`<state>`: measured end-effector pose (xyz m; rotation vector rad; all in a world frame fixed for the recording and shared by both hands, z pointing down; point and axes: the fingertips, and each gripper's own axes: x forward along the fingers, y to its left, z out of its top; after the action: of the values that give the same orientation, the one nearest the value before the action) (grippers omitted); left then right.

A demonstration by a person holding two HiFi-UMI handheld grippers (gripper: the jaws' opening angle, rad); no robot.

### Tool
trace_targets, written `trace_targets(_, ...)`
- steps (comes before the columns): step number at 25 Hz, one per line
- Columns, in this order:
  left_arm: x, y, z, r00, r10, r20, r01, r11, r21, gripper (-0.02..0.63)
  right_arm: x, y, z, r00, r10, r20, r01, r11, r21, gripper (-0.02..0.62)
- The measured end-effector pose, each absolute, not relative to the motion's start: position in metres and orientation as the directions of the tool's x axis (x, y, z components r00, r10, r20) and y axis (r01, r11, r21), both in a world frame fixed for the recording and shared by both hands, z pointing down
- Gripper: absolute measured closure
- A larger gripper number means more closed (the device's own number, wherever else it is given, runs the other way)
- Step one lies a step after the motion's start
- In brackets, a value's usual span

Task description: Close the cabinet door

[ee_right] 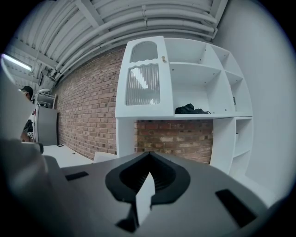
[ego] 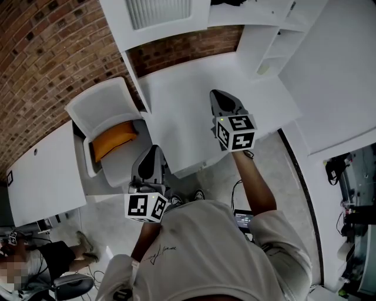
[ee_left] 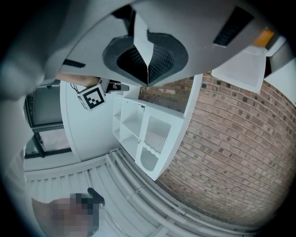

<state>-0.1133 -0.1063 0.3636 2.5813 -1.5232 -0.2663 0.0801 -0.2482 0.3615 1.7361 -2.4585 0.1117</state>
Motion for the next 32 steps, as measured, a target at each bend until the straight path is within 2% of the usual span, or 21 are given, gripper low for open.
trace_targets(32,-0.116,-0.119,0.392,0.481,-0.876,-0.014,-0.853,-0.472,0.224,0.589,0.064,-0.158,0.428,-0.414,-0.863,0.288,-0.91,0.404,-0.095,0.572)
